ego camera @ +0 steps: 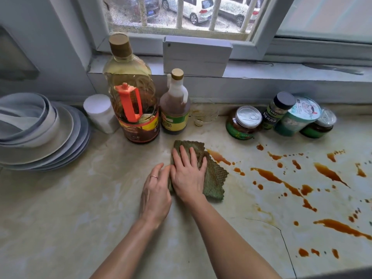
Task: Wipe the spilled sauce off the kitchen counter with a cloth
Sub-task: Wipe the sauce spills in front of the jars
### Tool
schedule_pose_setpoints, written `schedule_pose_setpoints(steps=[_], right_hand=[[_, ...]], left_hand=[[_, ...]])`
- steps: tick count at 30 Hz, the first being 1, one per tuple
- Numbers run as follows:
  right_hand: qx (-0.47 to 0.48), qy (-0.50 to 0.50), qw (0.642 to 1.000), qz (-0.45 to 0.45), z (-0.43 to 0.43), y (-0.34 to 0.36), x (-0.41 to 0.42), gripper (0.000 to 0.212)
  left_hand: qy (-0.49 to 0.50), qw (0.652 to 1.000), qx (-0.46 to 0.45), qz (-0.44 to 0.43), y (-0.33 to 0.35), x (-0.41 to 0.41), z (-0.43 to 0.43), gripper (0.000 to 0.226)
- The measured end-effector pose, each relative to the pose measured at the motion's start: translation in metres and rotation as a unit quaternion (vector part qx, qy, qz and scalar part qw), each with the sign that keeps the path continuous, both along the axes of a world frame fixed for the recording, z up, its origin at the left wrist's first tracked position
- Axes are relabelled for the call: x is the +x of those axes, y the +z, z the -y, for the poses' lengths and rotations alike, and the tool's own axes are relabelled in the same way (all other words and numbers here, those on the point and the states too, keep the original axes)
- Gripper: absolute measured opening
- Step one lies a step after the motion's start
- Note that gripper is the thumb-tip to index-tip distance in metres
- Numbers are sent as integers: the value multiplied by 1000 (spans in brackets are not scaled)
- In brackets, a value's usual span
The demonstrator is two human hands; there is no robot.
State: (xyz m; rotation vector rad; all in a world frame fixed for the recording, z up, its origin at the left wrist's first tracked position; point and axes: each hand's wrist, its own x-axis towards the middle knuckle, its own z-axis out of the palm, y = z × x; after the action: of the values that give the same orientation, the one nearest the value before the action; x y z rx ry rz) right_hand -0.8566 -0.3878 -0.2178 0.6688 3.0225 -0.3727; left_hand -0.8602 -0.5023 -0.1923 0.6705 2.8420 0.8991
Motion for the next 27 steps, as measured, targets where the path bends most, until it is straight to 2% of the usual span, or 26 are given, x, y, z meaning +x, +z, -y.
schedule_pose_setpoints(steps=[2, 7, 13, 18, 22, 27], right_hand=[[-6, -11, 1000, 19, -12, 4, -12, 54], [-6, -44, 999, 22, -32, 6, -29, 54], [36, -121, 990, -66, -23, -10, -3, 60], [49, -71, 992, -93, -2, -17, 24, 56], [53, -28, 994, -86, -18, -18, 18, 54], [62, -106, 990, -69, -55, -20, 13, 56]], left_hand=[[-12, 1000, -7, 4, 0, 0, -5, 59], [-27, 999, -30, 1, -3, -3, -10, 61], [-25, 999, -38, 3, -6, -3, -12, 55], [-22, 999, -36, 7, -7, -3, -16, 51], [-32, 998, -47, -8, -10, -4, -21, 47], [-41, 998, -50, -15, -10, -3, -26, 58]])
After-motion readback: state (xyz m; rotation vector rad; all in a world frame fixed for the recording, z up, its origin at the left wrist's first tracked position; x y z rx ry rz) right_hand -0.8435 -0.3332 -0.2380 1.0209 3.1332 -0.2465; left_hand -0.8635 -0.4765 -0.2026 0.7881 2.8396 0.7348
